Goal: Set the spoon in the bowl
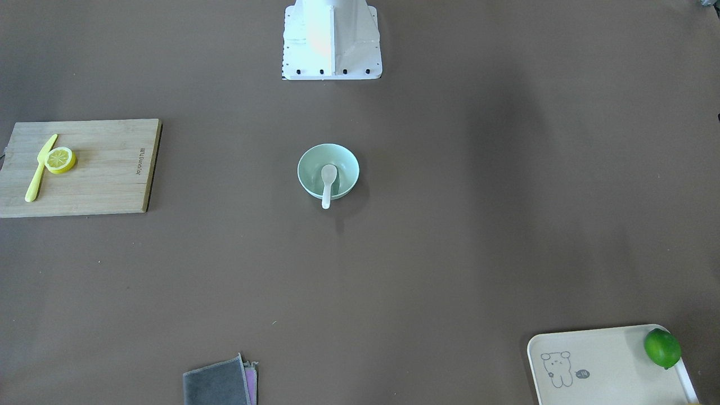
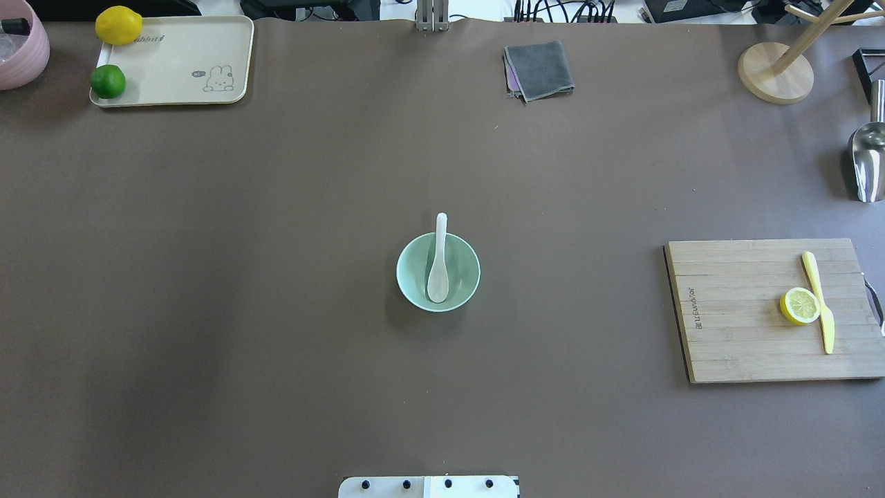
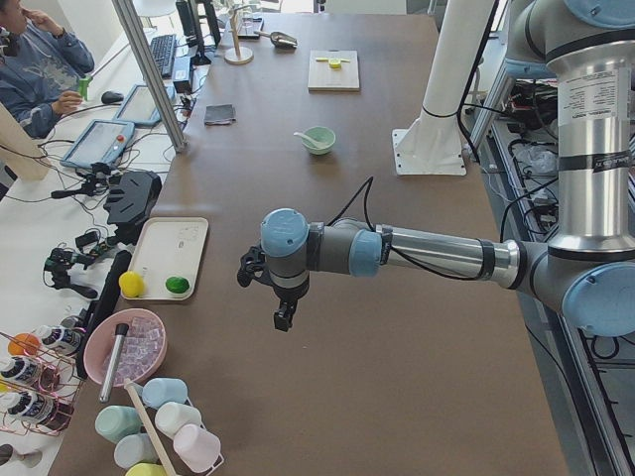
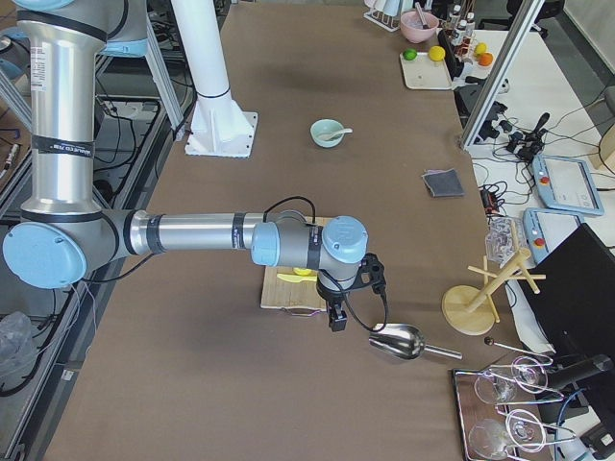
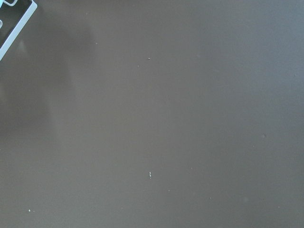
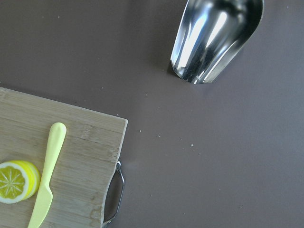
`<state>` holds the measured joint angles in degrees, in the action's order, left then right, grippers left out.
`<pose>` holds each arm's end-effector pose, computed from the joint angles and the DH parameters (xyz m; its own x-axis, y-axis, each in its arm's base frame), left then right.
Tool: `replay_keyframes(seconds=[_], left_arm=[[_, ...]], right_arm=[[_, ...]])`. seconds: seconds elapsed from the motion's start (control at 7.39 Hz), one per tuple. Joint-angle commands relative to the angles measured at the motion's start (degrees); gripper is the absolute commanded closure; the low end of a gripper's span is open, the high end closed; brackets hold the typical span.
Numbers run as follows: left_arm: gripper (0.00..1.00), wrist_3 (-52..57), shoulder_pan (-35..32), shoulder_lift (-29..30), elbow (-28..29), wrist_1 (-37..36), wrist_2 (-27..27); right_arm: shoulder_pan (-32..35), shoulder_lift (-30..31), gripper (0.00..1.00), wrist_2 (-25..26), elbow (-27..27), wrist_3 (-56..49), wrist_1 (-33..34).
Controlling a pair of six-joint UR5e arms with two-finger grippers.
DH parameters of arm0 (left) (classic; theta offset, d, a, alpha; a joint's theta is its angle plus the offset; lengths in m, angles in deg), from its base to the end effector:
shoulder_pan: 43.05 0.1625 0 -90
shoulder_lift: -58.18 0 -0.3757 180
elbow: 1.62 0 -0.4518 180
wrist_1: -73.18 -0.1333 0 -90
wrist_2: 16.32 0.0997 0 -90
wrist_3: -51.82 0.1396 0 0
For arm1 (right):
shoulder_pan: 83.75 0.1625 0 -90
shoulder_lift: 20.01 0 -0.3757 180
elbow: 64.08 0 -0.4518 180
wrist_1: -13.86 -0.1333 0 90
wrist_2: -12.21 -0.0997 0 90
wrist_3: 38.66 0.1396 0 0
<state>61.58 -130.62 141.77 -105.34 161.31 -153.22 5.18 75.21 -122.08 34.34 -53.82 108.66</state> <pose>-0.0095 -0.5153 0.5639 0.6627 0.2653 -0.7003 -0.1568 0.9636 0.2167 0.0262 -0.5144 0.6141 0.6863 -0.2555 0.6810 0.2053 0.9663 0.1556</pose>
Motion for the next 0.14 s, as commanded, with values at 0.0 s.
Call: replay_keyframes(seconds=[0.0], left_arm=[[0.02, 0.1, 0.0, 0.5, -0.3, 0.1, 0.1]], right_arm=[[0.2, 0.4, 0.00, 0.0, 0.0, -0.5, 0.0]])
